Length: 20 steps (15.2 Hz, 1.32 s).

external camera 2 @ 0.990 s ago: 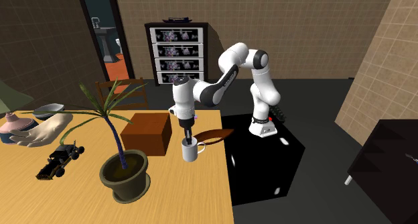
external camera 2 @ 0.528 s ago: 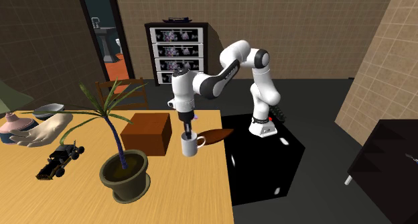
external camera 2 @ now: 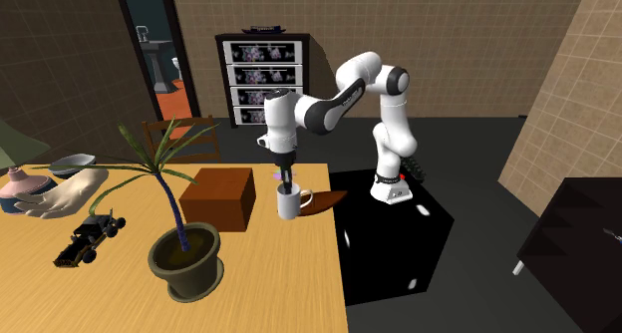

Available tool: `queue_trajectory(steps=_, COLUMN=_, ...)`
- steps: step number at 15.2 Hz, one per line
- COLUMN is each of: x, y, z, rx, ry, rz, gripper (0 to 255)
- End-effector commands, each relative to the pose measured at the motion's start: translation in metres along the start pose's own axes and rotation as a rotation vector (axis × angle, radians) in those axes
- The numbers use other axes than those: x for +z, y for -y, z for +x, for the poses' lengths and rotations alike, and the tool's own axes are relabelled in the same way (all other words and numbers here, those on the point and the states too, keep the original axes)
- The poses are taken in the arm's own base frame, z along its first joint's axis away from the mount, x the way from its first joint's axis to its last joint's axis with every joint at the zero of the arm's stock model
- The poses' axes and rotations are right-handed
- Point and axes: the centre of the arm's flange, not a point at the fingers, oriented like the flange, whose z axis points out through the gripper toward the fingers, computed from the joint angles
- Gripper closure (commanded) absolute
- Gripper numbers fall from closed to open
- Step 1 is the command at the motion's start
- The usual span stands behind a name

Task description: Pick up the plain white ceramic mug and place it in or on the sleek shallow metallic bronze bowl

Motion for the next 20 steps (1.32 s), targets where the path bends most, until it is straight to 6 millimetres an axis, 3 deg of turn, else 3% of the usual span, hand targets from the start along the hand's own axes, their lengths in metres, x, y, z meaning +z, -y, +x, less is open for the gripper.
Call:
queue_trajectory(steps=1, x=-0.002, y=-0.019, z=-0.02, rx=0.001, ry=0.0, rz=0.0, gripper=255)
queue_trajectory(steps=14, x=-0.016, y=-0.135, z=-0.141, rx=0.001, ry=0.0, rz=0.0, gripper=255)
queue_trajectory(steps=20, x=0.016, y=-0.135, z=-0.14, rx=0.001, ry=0.0, rz=0.0, gripper=255)
